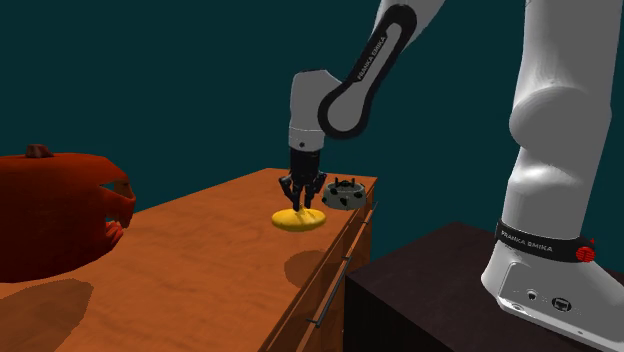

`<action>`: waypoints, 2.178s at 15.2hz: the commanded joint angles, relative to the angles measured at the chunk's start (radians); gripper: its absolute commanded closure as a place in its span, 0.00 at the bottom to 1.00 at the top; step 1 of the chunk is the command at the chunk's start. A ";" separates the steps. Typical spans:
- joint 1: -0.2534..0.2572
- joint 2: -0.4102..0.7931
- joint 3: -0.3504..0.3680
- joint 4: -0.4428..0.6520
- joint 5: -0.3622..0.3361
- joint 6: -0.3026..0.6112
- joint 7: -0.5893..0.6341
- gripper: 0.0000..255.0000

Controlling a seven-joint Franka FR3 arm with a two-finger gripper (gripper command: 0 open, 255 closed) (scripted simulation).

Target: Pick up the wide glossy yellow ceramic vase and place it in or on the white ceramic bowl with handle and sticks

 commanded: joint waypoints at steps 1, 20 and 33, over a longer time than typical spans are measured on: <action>-0.003 -0.029 0.012 -0.002 0.039 -0.022 -0.028 1.00; 0.016 -0.257 0.015 0.060 0.278 -0.277 -0.220 1.00; -0.099 -0.245 -0.167 0.122 0.299 -0.312 -0.533 1.00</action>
